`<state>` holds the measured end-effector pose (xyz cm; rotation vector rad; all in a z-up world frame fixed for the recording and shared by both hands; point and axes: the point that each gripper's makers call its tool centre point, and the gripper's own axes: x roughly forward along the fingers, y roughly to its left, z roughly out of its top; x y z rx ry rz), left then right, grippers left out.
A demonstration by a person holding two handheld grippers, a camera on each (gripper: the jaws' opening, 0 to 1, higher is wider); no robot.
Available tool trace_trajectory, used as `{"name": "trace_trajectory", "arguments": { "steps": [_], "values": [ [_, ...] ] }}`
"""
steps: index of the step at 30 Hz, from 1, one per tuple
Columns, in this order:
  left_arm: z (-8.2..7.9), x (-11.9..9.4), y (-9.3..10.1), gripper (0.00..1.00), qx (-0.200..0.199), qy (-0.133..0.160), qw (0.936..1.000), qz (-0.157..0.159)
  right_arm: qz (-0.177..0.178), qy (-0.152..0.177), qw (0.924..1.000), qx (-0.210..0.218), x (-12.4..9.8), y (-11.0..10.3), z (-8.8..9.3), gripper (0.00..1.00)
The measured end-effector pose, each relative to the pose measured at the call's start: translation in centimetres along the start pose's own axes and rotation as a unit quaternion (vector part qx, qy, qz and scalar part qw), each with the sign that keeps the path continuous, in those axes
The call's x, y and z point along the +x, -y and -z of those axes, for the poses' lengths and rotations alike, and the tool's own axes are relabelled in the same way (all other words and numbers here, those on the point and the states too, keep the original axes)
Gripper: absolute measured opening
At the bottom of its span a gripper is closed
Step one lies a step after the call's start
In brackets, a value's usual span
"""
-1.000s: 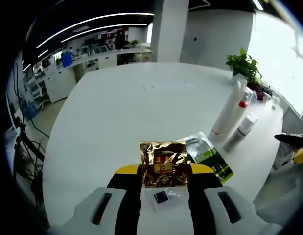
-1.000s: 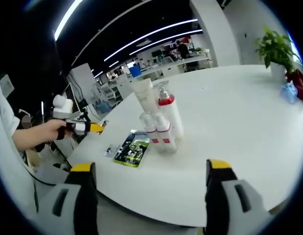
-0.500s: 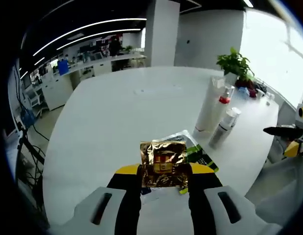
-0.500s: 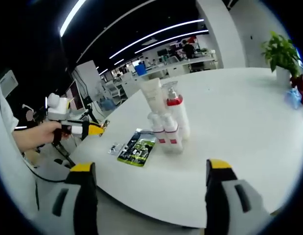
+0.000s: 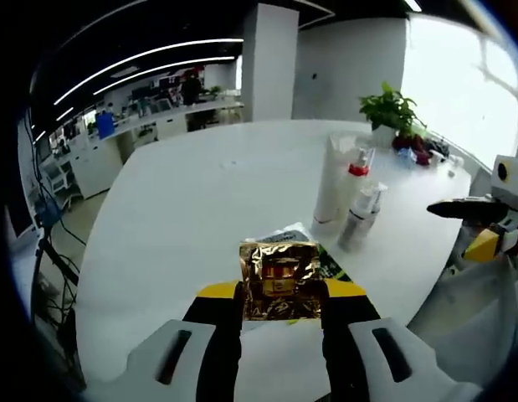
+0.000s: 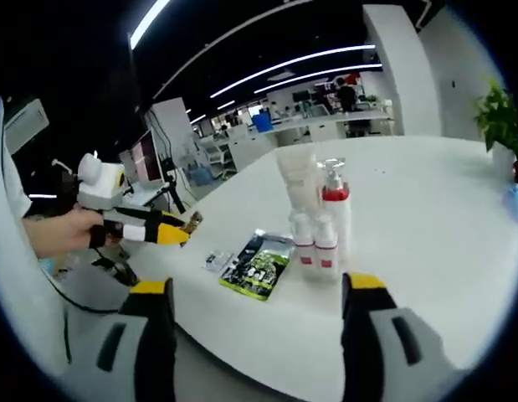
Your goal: Arrange the skincare products in the storage area until every visible bottle or jar stands upright without overlapping.
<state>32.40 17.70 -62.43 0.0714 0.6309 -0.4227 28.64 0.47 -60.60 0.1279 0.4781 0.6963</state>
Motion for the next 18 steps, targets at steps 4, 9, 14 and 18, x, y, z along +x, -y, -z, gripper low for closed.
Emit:
{"name": "trace_trajectory", "arguments": {
  "steps": [4,9,14,18],
  "values": [
    [-0.3,-0.6,0.6,0.34,0.010,0.010,0.9999,0.002,-0.029,0.010,0.9995,0.004,1.3,-2.1,-0.6,0.77],
    [-0.5,-1.1,1.4,0.33,0.019,0.020,0.9996,0.007,-0.059,0.011,0.9980,0.019,2.5,-4.0,-0.4,0.70],
    [-0.3,-1.5,2.4,0.33,0.026,0.023,0.9993,0.011,-0.080,0.023,0.9964,0.016,3.5,-5.1,-1.6,0.59],
    [-0.5,-1.8,2.9,0.33,0.033,0.028,0.9990,0.013,-0.093,0.039,0.9942,0.039,4.2,-5.5,-2.7,0.53]
  ]
}}
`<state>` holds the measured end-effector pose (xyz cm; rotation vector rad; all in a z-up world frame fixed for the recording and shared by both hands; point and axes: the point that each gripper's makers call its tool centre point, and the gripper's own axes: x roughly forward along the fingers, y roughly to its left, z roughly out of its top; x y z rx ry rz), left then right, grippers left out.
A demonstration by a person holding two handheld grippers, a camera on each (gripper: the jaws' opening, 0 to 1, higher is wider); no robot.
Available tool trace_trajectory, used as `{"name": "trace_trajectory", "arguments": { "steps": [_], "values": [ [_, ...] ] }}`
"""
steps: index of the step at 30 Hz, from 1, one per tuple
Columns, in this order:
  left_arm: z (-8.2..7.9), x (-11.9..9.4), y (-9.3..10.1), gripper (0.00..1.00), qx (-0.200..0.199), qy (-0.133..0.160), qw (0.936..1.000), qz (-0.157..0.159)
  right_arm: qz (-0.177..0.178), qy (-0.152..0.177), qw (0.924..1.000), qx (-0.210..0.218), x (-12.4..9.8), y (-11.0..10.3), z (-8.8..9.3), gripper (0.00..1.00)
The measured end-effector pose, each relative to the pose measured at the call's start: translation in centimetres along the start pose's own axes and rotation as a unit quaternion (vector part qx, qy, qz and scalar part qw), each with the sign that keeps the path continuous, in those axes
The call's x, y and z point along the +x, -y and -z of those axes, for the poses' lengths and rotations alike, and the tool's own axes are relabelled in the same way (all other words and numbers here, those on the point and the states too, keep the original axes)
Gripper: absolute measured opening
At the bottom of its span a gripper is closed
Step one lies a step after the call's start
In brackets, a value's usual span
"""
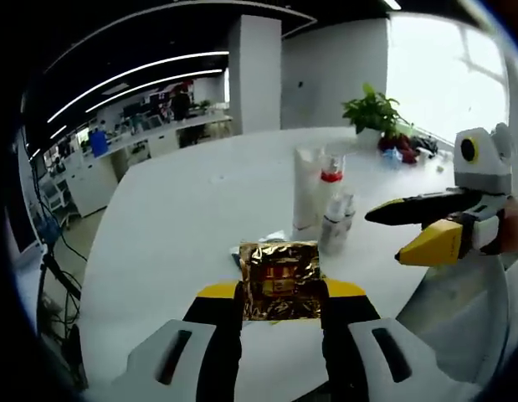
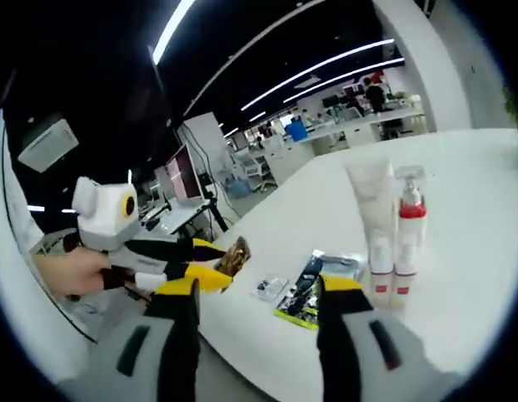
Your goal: Arrange the skincare products in the storage area until every visible bottle or jar stands upright without overlapping.
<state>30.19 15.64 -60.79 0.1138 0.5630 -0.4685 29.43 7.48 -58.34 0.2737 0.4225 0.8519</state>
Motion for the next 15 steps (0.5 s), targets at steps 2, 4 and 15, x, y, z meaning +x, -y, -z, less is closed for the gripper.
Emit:
{"name": "trace_trajectory", "arguments": {
  "steps": [2,4,15],
  "values": [
    [-0.2,0.0,0.2,0.33,0.010,0.005,0.9999,0.001,-0.008,0.001,0.9999,0.008,0.4,-0.3,-0.1,0.49],
    [-0.5,-0.2,0.5,0.33,0.020,0.009,0.9998,-0.001,-0.019,0.004,0.9998,0.009,0.8,-0.8,-0.1,0.46],
    [-1.4,-0.7,1.9,0.33,0.045,0.029,0.9985,0.014,-0.043,0.013,0.9968,0.066,2.6,-1.4,0.0,0.29]
  ]
}}
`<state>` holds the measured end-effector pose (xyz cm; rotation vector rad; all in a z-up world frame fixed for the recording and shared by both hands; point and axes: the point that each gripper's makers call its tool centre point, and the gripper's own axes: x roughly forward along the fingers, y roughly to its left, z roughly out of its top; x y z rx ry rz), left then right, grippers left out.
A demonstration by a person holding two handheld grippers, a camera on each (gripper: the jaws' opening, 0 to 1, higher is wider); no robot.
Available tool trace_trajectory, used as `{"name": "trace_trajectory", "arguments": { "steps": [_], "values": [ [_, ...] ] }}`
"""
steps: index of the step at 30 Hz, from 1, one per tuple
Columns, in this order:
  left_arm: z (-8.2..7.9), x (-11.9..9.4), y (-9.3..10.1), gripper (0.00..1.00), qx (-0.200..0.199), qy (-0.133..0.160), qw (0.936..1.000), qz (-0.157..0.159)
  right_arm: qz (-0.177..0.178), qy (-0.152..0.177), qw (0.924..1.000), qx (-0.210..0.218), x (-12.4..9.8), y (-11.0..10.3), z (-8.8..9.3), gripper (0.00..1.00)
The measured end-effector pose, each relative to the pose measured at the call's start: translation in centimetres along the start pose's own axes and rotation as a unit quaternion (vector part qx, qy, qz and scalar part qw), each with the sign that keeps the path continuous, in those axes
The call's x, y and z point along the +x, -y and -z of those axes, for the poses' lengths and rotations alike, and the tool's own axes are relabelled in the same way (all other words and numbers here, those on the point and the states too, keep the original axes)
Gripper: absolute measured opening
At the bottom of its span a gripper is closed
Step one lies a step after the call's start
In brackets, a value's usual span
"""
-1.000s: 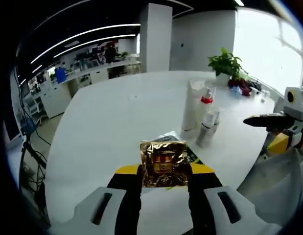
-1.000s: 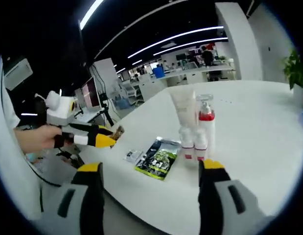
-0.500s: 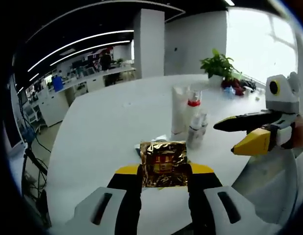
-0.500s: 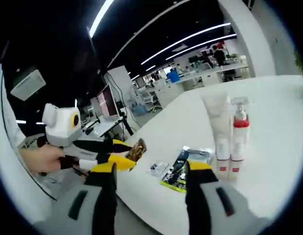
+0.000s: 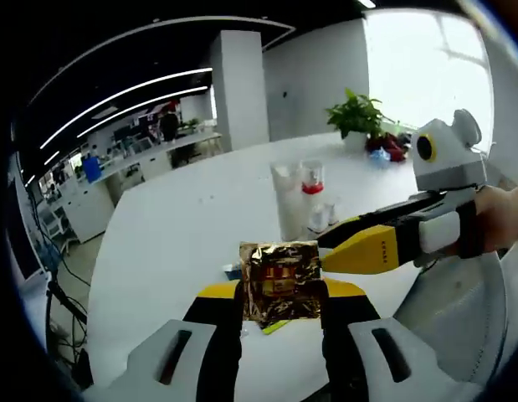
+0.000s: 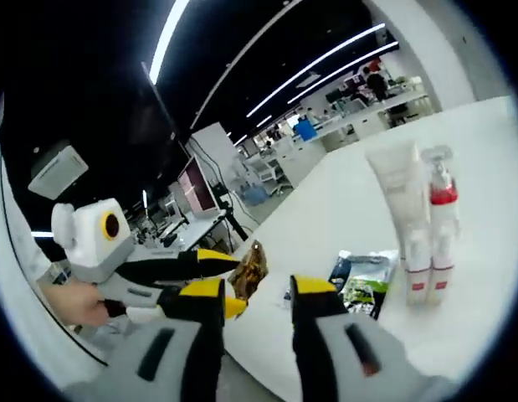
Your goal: Arrange the skincare products in the storage area until every visible bottle or jar stands upright without overlapping.
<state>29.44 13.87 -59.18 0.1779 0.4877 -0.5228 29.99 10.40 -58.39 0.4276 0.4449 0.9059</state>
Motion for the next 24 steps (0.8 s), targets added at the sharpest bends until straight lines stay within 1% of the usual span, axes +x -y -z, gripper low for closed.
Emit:
{"name": "trace_trajectory", "arguments": {
  "steps": [3,7,11,14,16,20,24],
  "values": [
    [0.01,0.02,0.13,0.34,-0.001,-0.001,1.0000,0.003,-0.002,-0.003,1.0000,0.006,0.41,-0.04,0.20,0.23],
    [-0.07,0.06,0.14,0.34,-0.001,-0.001,1.0000,0.004,0.000,0.003,0.9998,0.020,0.57,0.13,0.17,0.14],
    [-0.02,0.08,0.09,0.34,-0.001,-0.002,1.0000,0.004,0.001,0.010,0.9992,0.039,0.66,0.29,0.08,0.09],
    [-0.08,0.07,0.09,0.34,0.003,0.000,1.0000,0.004,0.005,0.008,0.9989,0.045,0.65,0.47,0.28,0.03],
    [-0.13,0.07,0.15,0.34,0.006,0.000,1.0000,0.004,0.005,0.011,0.9981,0.060,0.64,0.53,0.31,0.03],
    [-0.14,0.17,0.14,0.34,0.005,0.001,1.0000,0.005,-0.002,0.017,0.9971,0.074,0.61,0.32,0.17,0.01],
    [-0.19,0.20,0.15,0.34,0.005,0.001,1.0000,0.006,-0.005,0.020,0.9968,0.078,0.56,0.23,0.04,0.01]
  ]
}}
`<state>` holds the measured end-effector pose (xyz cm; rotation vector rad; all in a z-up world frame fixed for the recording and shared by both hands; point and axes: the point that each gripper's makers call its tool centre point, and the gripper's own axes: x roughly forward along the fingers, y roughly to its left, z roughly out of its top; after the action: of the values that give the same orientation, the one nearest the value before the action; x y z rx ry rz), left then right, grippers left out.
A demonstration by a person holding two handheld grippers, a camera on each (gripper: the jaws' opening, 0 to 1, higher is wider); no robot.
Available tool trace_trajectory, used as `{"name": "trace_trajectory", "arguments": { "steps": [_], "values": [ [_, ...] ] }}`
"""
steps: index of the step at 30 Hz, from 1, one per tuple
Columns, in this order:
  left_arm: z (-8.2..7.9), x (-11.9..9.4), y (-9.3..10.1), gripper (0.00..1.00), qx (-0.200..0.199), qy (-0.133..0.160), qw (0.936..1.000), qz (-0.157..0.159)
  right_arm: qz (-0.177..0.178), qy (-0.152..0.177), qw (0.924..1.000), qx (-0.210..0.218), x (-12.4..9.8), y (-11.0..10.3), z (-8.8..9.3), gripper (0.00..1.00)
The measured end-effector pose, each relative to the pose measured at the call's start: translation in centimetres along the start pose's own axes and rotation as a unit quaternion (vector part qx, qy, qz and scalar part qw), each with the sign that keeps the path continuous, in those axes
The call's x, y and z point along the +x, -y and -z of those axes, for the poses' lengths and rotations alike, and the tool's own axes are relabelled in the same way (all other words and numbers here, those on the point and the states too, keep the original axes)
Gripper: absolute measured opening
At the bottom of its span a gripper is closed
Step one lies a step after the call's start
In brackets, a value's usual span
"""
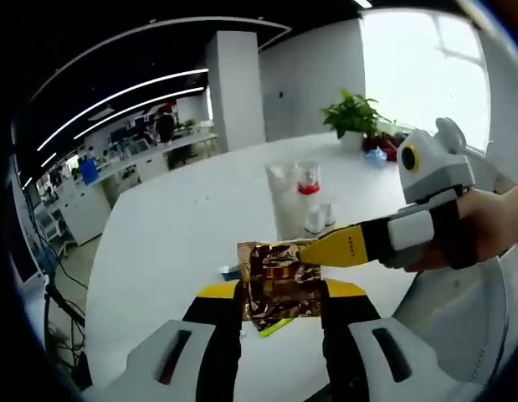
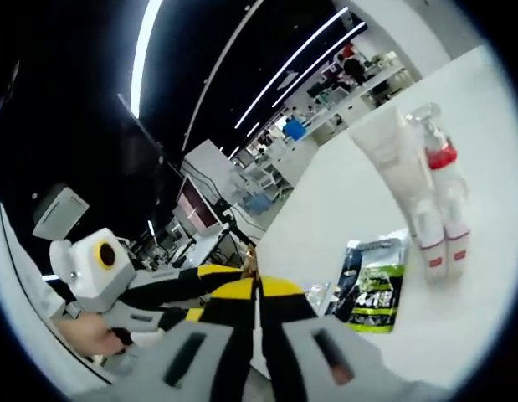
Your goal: Arrange the skincare products in the storage area until every visible bottle or jar stands upright without overlapping.
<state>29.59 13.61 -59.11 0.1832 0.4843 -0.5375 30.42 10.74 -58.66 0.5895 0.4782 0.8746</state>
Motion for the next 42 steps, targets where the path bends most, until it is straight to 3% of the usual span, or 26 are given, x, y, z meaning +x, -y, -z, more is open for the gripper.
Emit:
{"name": "trace_trajectory", "arguments": {
  "steps": [9,15,19,23,26,28,30,34,38,42],
  "values": [
    [0.1,0.1,0.3,0.38,-0.020,0.004,0.9994,0.027,0.011,-0.001,0.9999,0.003,-0.3,0.7,-0.1,0.01],
    [0.9,0.0,-0.6,0.42,-0.048,-0.003,0.9979,0.045,0.019,-0.001,0.9998,0.004,-0.7,1.2,-0.2,0.01],
    [1.8,0.1,-1.0,0.43,-0.082,-0.016,0.9937,0.075,0.021,-0.003,0.9998,0.006,-1.1,1.4,-0.1,0.01],
    [2.5,0.3,-1.3,0.43,-0.083,-0.027,0.9914,0.098,0.023,-0.006,0.9997,0.010,-1.4,1.6,0.2,0.01],
    [2.2,0.3,-0.5,0.43,-0.129,-0.021,0.9811,0.143,0.023,-0.008,0.9996,0.013,-1.6,1.7,0.3,0.01],
    [1.8,0.2,0.3,0.42,-0.179,-0.006,0.9658,0.187,0.020,-0.007,0.9996,0.018,-1.6,1.6,0.3,0.01],
    [1.6,0.4,0.0,0.42,-0.223,0.006,0.9543,0.199,0.017,-0.007,0.9996,0.022,-1.6,1.5,0.2,0.01],
    [2.4,0.6,-0.4,0.36,-0.227,-0.001,0.9519,0.206,0.013,-0.006,0.9995,0.027,-1.5,1.3,0.0,0.01],
    [1.9,0.6,-0.2,0.32,-0.281,0.011,0.9303,0.236,0.010,-0.007,0.9994,0.033,-1.2,1.4,0.0,0.01],
    [2.4,1.0,-0.6,0.24,-0.283,0.009,0.9297,0.235,0.008,-0.012,0.9993,0.035,-0.7,1.4,0.1,0.01]
  ]
}}
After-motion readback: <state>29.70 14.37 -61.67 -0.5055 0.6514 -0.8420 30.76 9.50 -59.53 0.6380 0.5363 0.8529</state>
